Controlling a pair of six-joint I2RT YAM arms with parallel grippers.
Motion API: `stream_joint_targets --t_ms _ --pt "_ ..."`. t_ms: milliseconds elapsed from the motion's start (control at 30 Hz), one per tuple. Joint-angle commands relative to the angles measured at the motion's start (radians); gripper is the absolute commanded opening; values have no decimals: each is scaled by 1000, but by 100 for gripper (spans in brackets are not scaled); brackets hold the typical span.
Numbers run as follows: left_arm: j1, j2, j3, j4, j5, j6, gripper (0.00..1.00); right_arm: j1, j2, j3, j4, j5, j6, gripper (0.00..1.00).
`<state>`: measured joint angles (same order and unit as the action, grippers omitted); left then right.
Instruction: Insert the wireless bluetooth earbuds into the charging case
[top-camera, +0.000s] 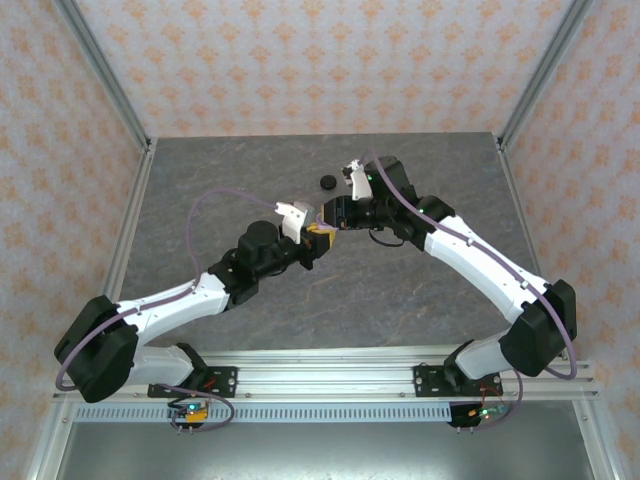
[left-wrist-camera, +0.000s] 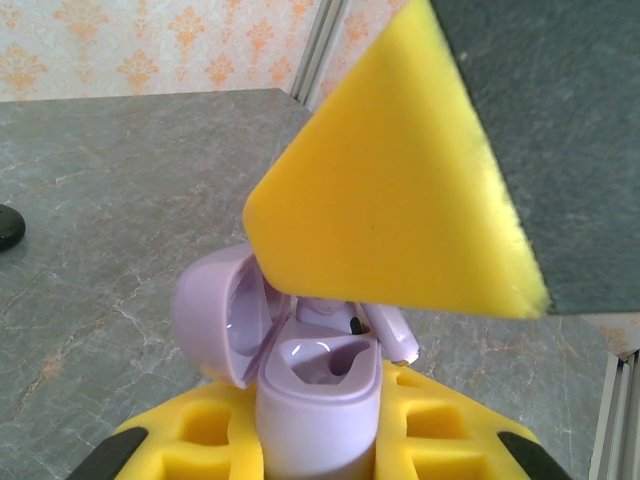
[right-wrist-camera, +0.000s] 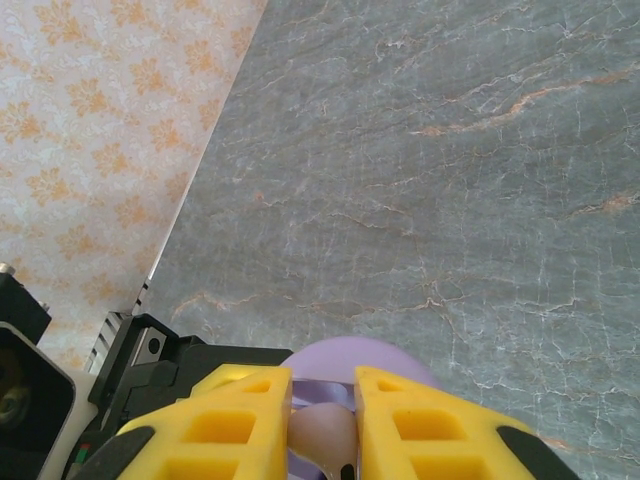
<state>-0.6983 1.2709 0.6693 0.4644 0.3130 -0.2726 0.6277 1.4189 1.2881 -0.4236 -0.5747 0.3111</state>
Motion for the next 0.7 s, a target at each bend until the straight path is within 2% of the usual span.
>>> stream_joint_targets --t_ms 0,433,500,667 --pt "5 5 38 1 -4 -11 12 6 -44 0 50 35 0 22" --pt "4 26 46 -11 -4 -53 12 6 -76 -16 94 137 20 21" --pt "4 18 51 -59 -43 -52 13 6 -76 -18 74 189 21 21" --pt "3 -10 90 -313 -213 9 12 6 -50 -13 -37 334 1 22"
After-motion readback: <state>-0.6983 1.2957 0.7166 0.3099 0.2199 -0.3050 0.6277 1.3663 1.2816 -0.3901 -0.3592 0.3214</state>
